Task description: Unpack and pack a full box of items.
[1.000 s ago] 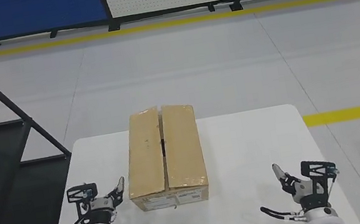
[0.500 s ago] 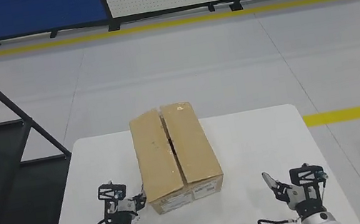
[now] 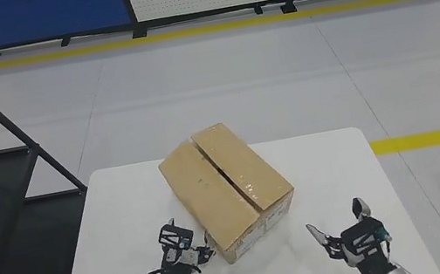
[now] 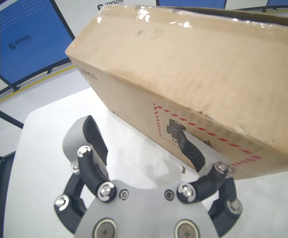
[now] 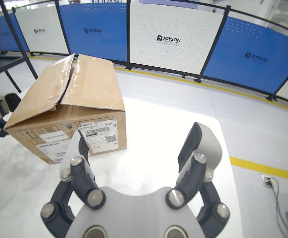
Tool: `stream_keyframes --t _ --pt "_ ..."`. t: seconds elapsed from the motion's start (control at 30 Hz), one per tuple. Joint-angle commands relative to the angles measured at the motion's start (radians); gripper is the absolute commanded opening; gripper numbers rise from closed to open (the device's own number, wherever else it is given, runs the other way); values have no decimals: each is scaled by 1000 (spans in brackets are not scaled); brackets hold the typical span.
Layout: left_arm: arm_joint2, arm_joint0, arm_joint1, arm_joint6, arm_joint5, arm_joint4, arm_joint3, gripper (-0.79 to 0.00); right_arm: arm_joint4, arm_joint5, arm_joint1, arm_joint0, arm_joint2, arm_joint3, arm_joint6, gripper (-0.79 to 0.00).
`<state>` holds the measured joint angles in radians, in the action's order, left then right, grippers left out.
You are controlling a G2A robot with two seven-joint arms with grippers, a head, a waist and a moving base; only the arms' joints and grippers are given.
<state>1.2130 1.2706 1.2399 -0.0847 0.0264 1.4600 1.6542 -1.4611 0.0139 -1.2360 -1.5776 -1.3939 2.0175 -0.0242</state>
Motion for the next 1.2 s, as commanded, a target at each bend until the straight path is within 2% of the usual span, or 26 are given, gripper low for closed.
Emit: stream_keyframes --t 0.0,0.17,0.23,0.3,0.4,0.47,0.53,0.57,0.9,1.0,1.07,1.17 --pt "37 4 0 -5 12 -53 9 0 31 3 0 0 0 0 0 0" --pt "206 12 -5 -49 72 -264 15 0 32 1 0 0 0 -2 -1 0" --pt "274 8 -7 -64 98 -330 5 0 -75 -24 3 20 14 -14 -7 0" --pt "325 2 -10 -83 105 -382 -6 0 -161 -97 6 60 51 -19 12 0" --pt "378 -4 -14 -100 99 -413 -12 0 -394 -125 9 140 104 -37 -19 0" --pt "395 -3 -16 -101 94 -419 -9 0 -559 -134 9 197 153 -44 -34 0" --pt "406 0 -17 -112 81 -429 -1 0 -780 -80 9 242 196 -49 -42 0" --pt "406 0 -17 -112 81 -429 -1 0 -817 -67 9 245 205 -51 -46 0" --pt "406 0 -17 -112 81 -429 -1 0 -817 -67 9 245 205 -51 -46 0" --pt "406 0 -17 -112 81 -429 -1 0 -797 -47 8 245 202 -79 2 0" --pt "405 3 -17 -110 75 -433 2 0 -914 -52 9 257 219 -99 -27 0" --pt "411 9 -18 -109 58 -438 9 0 -979 -73 8 275 252 -121 -10 0"
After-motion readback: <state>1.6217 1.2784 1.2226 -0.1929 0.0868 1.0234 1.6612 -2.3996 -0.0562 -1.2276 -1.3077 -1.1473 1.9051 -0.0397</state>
